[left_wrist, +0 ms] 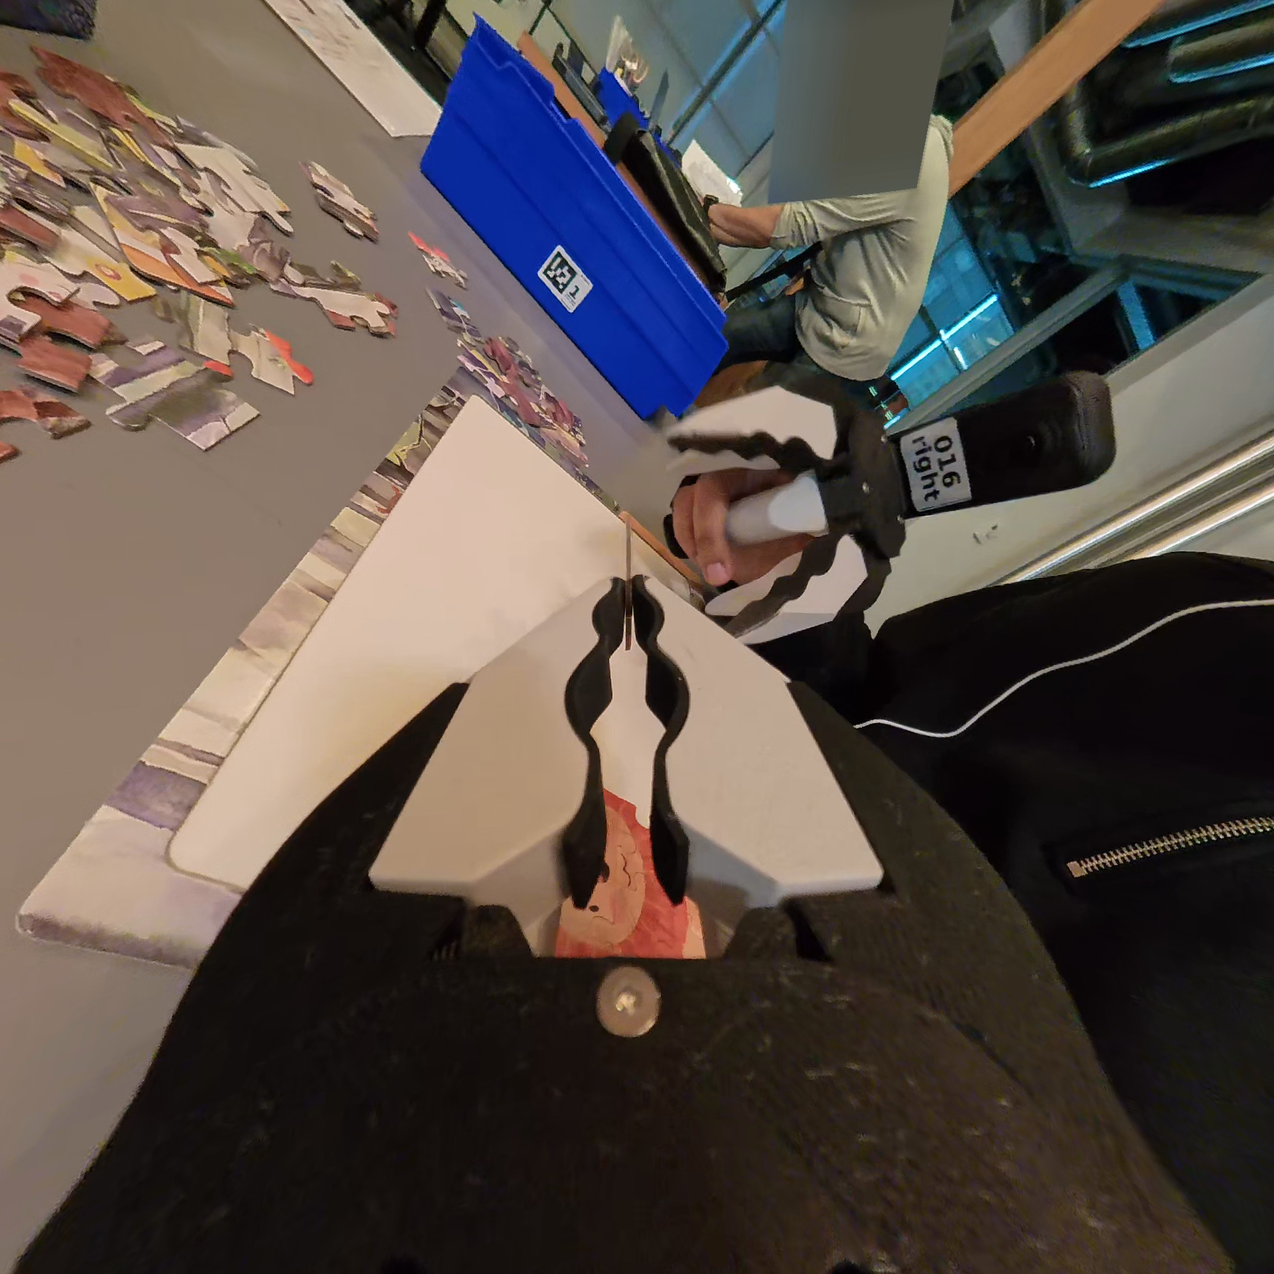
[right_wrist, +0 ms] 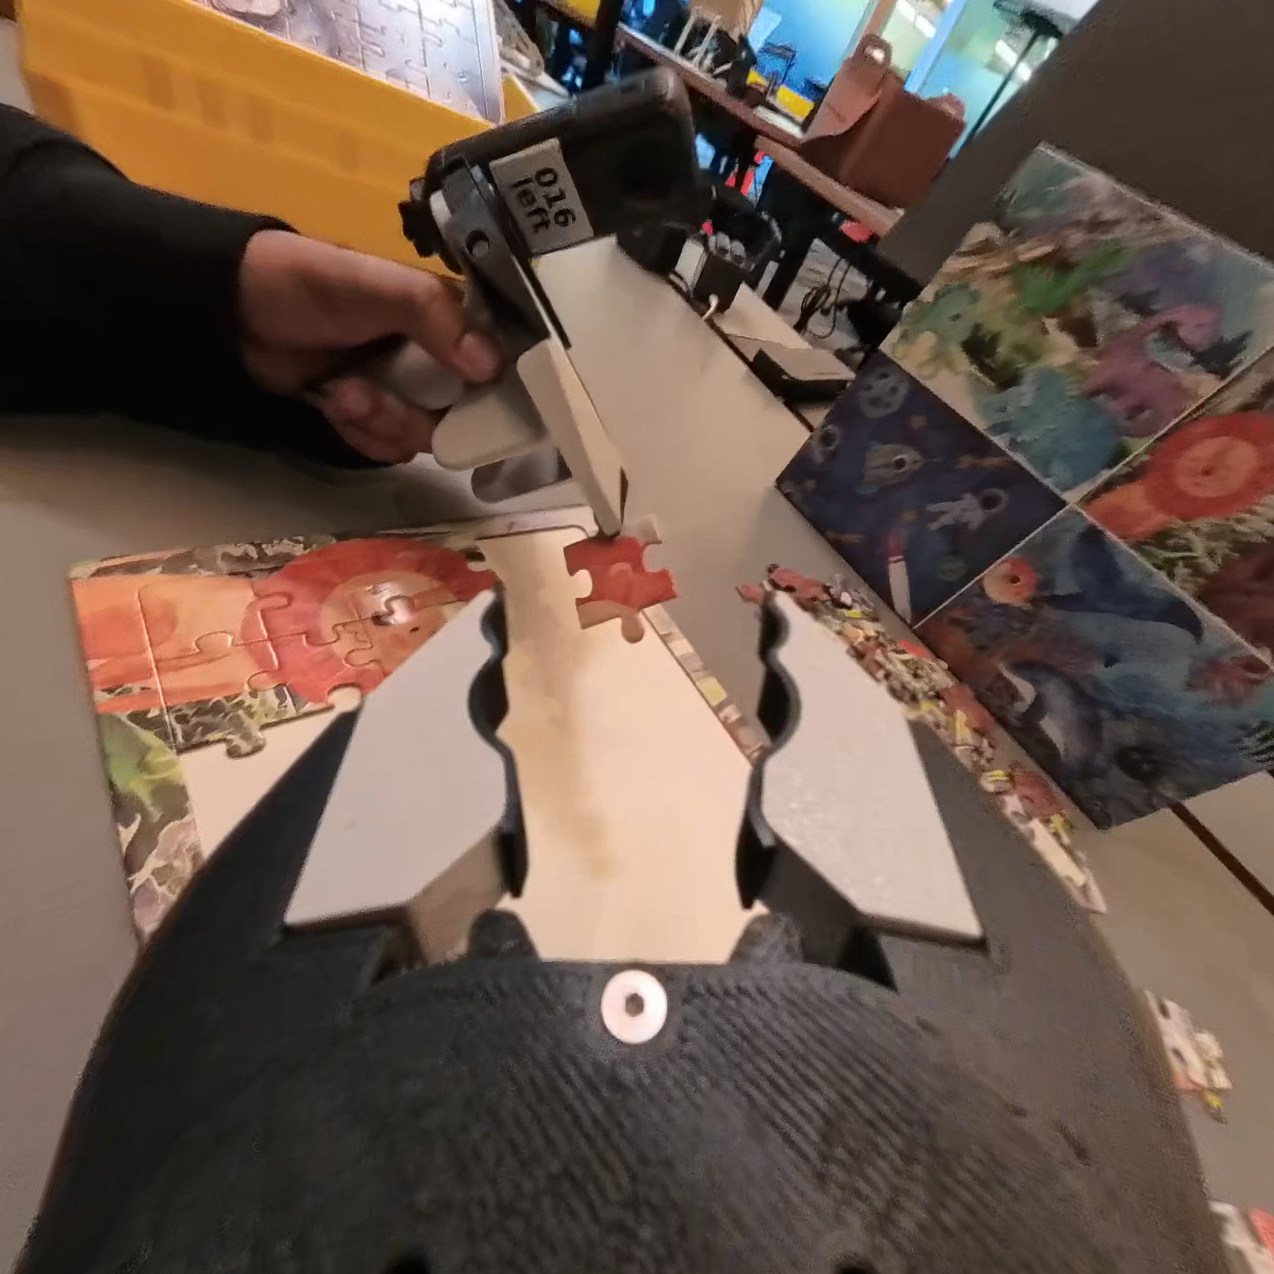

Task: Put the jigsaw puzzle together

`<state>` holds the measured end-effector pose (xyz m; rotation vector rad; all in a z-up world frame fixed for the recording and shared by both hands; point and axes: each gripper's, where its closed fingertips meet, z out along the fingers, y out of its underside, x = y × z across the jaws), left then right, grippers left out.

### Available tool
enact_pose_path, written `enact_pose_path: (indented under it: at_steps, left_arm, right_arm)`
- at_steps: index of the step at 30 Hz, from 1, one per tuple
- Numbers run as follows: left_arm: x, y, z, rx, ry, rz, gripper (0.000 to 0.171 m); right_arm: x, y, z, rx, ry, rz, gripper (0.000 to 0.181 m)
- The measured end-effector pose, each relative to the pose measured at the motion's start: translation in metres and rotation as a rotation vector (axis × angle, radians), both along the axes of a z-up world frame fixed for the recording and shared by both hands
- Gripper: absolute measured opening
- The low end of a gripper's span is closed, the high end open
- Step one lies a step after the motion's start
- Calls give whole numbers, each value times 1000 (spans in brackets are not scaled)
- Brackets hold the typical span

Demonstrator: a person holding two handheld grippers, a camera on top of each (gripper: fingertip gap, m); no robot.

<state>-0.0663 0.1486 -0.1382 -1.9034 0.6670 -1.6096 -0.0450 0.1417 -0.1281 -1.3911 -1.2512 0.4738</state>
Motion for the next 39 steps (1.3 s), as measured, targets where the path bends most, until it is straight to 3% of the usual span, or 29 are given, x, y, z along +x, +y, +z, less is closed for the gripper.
enact_pose_path:
  at_steps: [3, 6, 13, 18, 24, 32, 39]
  left_arm:
    - [1, 0, 1, -11, -16, -2, 0]
    - [0, 1, 2, -12, -22, 8, 0]
    - [0, 0, 3, -34, -43, 1, 0]
    - [0, -1, 1, -38, -28, -5, 0]
    - [4, -8, -5, -87, -15, -62, 0]
    - [10, -20, -15, -177, 29, -124, 0]
    - [15, -28, -21, -174, 69, -165, 0]
  right_arm:
    - [-5, -3, -23, -62, -92, 22, 80]
    - [-13, -14, -36, -46, -164, 70, 69]
    - [-28, -41, -47, -67, -202, 201, 62]
    - [-15, -32, -42, -37, -219, 169, 41]
    - [-1, -16, -19, 86, -150, 96, 51]
    - [-6, -20, -36, 406, -371, 75, 43]
    - [-15, -29, -48, 412, -416, 119, 40]
